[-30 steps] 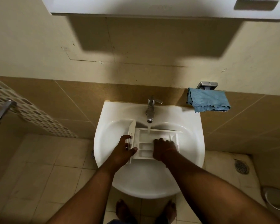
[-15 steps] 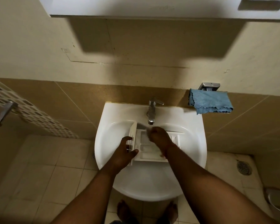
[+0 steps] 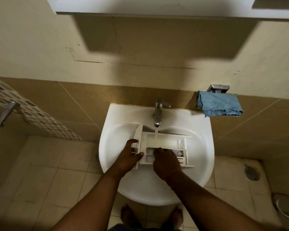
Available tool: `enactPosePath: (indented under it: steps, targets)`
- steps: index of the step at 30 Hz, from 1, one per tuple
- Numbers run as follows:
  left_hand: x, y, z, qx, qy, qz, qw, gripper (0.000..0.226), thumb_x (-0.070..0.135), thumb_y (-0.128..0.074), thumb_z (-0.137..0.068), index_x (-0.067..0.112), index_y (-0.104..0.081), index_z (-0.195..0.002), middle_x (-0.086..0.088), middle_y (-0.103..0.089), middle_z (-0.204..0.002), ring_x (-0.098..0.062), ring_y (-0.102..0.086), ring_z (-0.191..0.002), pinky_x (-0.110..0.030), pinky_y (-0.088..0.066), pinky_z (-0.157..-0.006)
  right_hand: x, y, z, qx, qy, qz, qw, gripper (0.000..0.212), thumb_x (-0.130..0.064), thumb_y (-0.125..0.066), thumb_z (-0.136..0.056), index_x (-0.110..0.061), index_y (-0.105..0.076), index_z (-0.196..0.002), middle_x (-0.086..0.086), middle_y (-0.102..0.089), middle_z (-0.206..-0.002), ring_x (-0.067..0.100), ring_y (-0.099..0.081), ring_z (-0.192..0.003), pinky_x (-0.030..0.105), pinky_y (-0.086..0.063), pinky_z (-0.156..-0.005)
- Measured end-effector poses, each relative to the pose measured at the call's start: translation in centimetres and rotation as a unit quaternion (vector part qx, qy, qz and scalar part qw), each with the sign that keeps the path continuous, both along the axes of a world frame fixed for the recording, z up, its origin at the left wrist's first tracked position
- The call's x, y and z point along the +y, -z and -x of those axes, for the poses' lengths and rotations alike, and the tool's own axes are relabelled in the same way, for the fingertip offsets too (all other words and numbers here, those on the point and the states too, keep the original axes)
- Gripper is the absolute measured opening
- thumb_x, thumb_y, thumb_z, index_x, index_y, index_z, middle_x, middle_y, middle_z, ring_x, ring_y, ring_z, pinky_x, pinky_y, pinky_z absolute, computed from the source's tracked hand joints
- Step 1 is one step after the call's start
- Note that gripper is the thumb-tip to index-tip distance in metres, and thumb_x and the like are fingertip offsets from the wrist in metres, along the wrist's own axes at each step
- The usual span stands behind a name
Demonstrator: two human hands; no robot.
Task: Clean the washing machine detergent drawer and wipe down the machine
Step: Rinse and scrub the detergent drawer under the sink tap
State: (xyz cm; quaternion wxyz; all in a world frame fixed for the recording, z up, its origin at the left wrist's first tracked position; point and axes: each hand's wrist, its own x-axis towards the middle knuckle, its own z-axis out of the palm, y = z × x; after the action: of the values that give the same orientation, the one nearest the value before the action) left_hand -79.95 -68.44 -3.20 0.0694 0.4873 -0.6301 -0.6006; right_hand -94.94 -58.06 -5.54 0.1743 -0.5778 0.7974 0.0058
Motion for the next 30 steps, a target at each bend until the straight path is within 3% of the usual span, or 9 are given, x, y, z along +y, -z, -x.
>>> enactPosePath:
  steps: [6,11,17,20,22,26,27,28,30]
  targets:
    - [0.0,-0.1,0.0,0.001,0.004,0.001,1.000,0.053,0.023,-0.067,-0.093,0.035,-0.035,-0.133,-0.005,-0.050,-0.129,-0.020,-0.056,-0.110,-0.028,-0.052,-0.082,-2.2,-1.3,-1.0,-0.103,-0.021,-0.059,0.993,0.047,-0.020,-0.054,-0.089,-0.013,-0.048,-0.135,0.010,-0.054,-0.129,0.030,-0.053,-0.118,0.043,-0.046,-0.100]
    - [-0.1,-0.1,0.1,-0.001,0.004,-0.005,1.000,0.053,0.024,-0.067,-0.093,0.036,-0.035,-0.133,-0.003,-0.051,-0.124,-0.016,-0.057,-0.105,-0.023,-0.052,-0.073,-0.3,-1.8,2.8,0.046,-0.027,-0.133,0.990,0.037,-0.016,-0.047,-0.084,-0.012,-0.059,-0.118,0.008,-0.060,-0.119,0.032,-0.059,-0.109,0.044,-0.047,-0.094]
    - [0.0,0.0,0.1,-0.003,0.006,-0.005,1.000,0.054,0.023,-0.067,-0.093,0.034,-0.035,-0.135,-0.005,-0.052,-0.124,-0.017,-0.058,-0.104,-0.025,-0.053,-0.074,-1.4,-2.0,2.1,-0.064,-0.054,-0.136,0.987,0.049,-0.020,-0.053,-0.086,-0.015,-0.047,-0.135,0.009,-0.053,-0.131,0.033,-0.055,-0.118,0.045,-0.046,-0.099]
    - [-0.1,-0.1,0.1,-0.002,0.005,-0.009,1.000,0.054,0.023,-0.067,-0.093,0.034,-0.035,-0.135,-0.005,-0.052,-0.124,-0.017,-0.058,-0.104,-0.024,-0.053,-0.073,-1.9,-2.5,4.2,-0.111,0.068,-0.174,0.976,0.039,-0.016,-0.047,-0.089,-0.014,-0.057,-0.127,0.011,-0.058,-0.129,0.033,-0.058,-0.115,0.042,-0.049,-0.095]
    - [-0.1,-0.1,0.1,0.002,0.000,-0.012,1.000,0.052,0.023,-0.067,-0.093,0.034,-0.037,-0.134,-0.005,-0.052,-0.123,-0.020,-0.058,-0.105,-0.028,-0.055,-0.077,-3.6,-3.1,4.7,-0.288,0.231,-0.088,0.925,0.031,-0.012,-0.048,-0.092,-0.009,-0.062,-0.119,0.016,-0.063,-0.121,0.034,-0.062,-0.109,0.041,-0.053,-0.089]
    - [0.0,-0.1,0.0,0.004,-0.007,-0.018,1.000,0.050,0.024,-0.066,-0.093,0.037,-0.038,-0.132,-0.005,-0.051,-0.123,-0.022,-0.057,-0.107,-0.029,-0.054,-0.080,-8.3,-3.5,4.9,-0.686,0.478,0.109,0.538,0.040,0.006,-0.043,-0.094,0.006,-0.047,-0.134,0.020,-0.060,-0.122,0.030,-0.059,-0.117,0.031,-0.051,-0.091]
    - [0.0,-0.1,0.0,0.004,-0.010,-0.019,1.000,0.049,0.024,-0.066,-0.093,0.037,-0.038,-0.130,-0.004,-0.051,-0.122,-0.022,-0.058,-0.107,-0.029,-0.054,-0.079,-8.9,-3.4,4.3,-0.719,0.482,0.109,0.489,0.039,0.006,-0.041,-0.096,0.008,-0.045,-0.135,0.017,-0.062,-0.113,0.029,-0.060,-0.114,0.031,-0.051,-0.092]
    - [0.1,0.0,0.1,0.007,-0.013,-0.019,1.000,0.048,0.023,-0.066,-0.093,0.038,-0.039,-0.129,-0.004,-0.052,-0.121,-0.021,-0.058,-0.106,-0.028,-0.054,-0.078,-9.3,-3.5,3.5,-0.731,0.461,0.100,0.493,0.037,0.006,-0.040,-0.097,0.009,-0.046,-0.133,0.017,-0.063,-0.108,0.031,-0.060,-0.114,0.033,-0.050,-0.096]
    - [0.1,0.1,0.0,0.011,-0.012,-0.016,1.000,0.047,0.023,-0.066,-0.094,0.037,-0.039,-0.130,-0.004,-0.053,-0.120,-0.019,-0.059,-0.104,-0.024,-0.052,-0.073,-8.7,-3.5,1.2,-0.665,0.363,0.103,0.644,0.035,0.004,-0.040,-0.098,0.003,-0.052,-0.131,0.017,-0.063,-0.118,0.033,-0.055,-0.122,0.039,-0.044,-0.105]
